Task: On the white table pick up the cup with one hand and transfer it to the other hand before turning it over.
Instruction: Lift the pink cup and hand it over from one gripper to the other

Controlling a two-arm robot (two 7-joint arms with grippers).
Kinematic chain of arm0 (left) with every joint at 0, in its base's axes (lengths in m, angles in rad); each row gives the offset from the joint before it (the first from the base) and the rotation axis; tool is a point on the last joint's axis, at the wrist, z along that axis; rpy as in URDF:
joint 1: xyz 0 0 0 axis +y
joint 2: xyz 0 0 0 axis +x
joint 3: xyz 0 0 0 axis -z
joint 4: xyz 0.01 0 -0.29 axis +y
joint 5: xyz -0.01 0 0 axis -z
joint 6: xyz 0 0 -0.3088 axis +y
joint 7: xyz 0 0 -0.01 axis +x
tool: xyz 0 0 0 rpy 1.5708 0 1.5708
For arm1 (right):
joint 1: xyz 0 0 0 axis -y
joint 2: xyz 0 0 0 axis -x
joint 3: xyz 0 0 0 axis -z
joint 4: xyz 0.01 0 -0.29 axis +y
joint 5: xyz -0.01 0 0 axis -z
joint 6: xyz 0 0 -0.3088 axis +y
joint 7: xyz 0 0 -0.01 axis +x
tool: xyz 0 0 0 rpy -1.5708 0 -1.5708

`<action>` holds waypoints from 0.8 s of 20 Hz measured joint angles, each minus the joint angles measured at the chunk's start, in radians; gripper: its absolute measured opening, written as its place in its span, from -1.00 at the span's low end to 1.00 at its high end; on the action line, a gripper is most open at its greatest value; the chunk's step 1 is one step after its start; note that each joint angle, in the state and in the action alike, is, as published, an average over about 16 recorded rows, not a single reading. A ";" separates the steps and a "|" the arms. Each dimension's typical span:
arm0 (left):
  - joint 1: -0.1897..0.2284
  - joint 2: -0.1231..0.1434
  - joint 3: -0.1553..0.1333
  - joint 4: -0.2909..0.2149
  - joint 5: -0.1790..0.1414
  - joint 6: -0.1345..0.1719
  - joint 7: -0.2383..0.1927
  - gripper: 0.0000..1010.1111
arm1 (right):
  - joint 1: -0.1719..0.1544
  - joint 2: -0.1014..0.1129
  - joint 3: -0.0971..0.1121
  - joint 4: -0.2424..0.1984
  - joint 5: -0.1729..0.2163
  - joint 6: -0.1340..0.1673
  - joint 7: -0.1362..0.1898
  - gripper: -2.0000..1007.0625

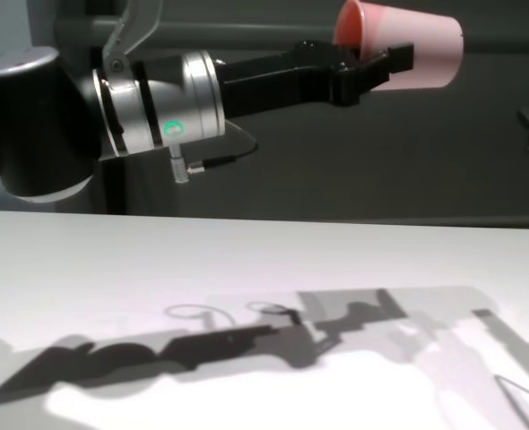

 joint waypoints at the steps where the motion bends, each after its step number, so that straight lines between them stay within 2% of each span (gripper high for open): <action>1: 0.000 0.000 0.000 0.000 0.000 0.000 0.000 -0.91 | 0.008 -0.002 -0.002 0.012 0.011 0.005 0.005 0.99; 6: 0.000 0.000 0.000 0.000 0.000 0.000 0.000 -0.91 | 0.052 -0.006 -0.014 0.072 0.047 0.017 0.025 0.99; 16: 0.000 0.000 0.000 0.000 0.000 0.000 0.000 -0.91 | 0.135 -0.009 -0.054 0.181 0.072 0.013 0.055 0.99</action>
